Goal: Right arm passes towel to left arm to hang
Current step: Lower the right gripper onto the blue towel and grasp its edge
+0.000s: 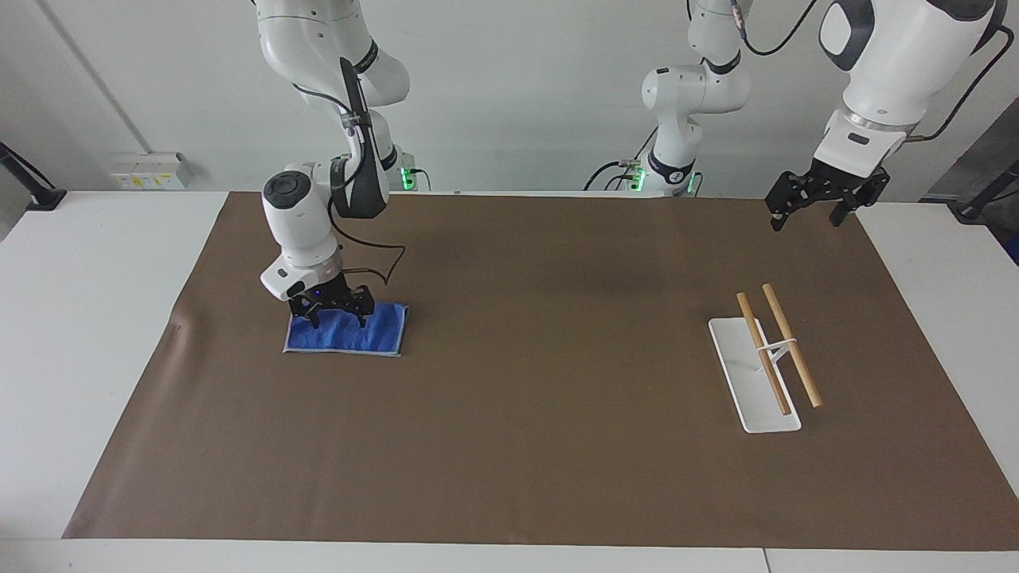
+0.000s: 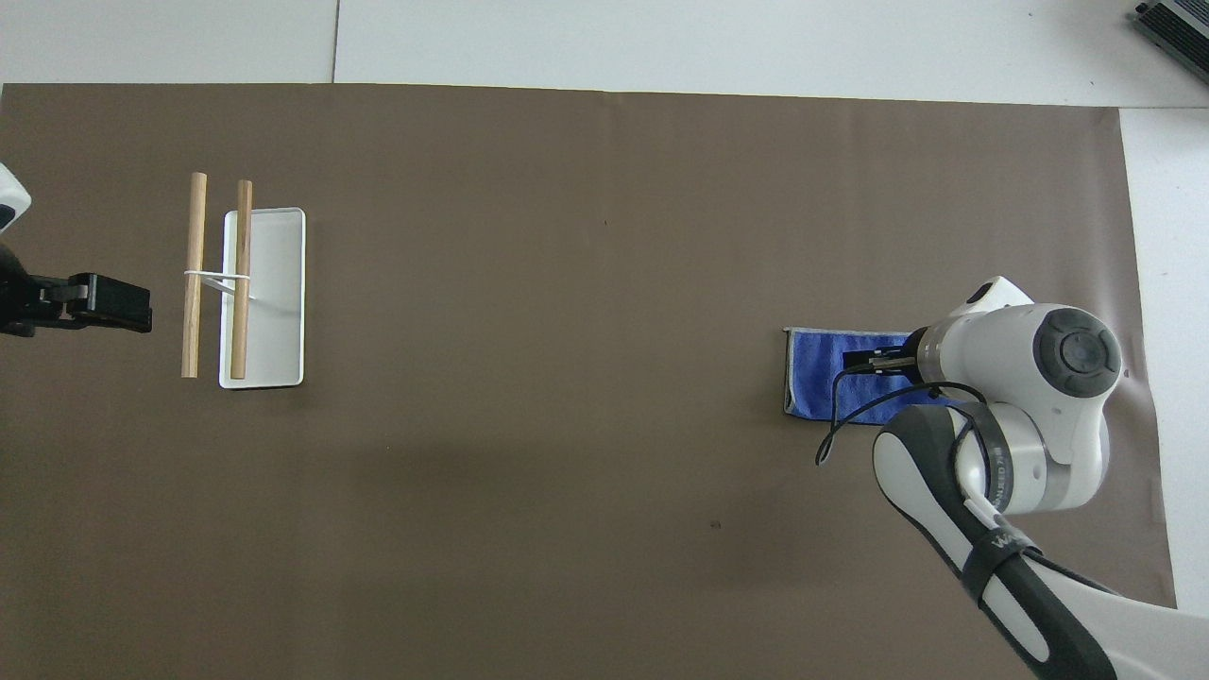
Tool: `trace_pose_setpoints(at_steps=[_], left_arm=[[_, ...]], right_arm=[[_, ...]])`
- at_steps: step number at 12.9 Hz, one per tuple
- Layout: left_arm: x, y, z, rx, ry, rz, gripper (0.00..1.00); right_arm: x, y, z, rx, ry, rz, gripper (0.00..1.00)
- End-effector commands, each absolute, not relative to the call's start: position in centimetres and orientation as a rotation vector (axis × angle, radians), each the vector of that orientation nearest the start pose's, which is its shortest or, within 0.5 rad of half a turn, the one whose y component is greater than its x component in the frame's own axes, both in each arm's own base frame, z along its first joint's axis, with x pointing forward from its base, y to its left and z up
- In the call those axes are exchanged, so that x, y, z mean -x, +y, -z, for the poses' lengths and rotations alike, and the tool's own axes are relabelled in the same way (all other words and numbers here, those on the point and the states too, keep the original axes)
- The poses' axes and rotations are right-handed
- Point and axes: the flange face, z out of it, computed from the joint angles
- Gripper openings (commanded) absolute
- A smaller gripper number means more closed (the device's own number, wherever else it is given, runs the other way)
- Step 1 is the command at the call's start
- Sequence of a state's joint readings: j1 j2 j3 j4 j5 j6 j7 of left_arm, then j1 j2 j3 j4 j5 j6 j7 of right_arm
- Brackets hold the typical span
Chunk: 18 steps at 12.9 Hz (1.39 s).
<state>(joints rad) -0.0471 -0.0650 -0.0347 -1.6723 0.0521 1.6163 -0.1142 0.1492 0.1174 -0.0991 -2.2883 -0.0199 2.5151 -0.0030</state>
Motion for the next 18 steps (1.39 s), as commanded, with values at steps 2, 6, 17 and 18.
trace_pose_setpoints(at_steps=[2, 6, 17, 18], left_arm=[[-52.7, -3.9, -61.7, 3.091, -0.284, 0.051, 1.0], [-52.8, -3.9, -61.7, 3.055, -0.569, 0.064, 1.0], [-52.9, -3.9, -61.9, 2.998, -0.846, 0.079, 1.0], [-52.9, -3.9, -61.9, 2.997, -0.843, 0.079, 1.0]], right_arm=[[-53.7, 2.7, -29.2, 3.154, -0.173, 0.202, 1.0], [-52.8, 2.3, -27.8, 3.155, -0.164, 0.19, 1.0], [-56.0, 4.4, -32.6, 3.098, -0.009, 0.172, 0.0], [-56.4, 5.0, -33.5, 3.087, 0.004, 0.162, 0.0]])
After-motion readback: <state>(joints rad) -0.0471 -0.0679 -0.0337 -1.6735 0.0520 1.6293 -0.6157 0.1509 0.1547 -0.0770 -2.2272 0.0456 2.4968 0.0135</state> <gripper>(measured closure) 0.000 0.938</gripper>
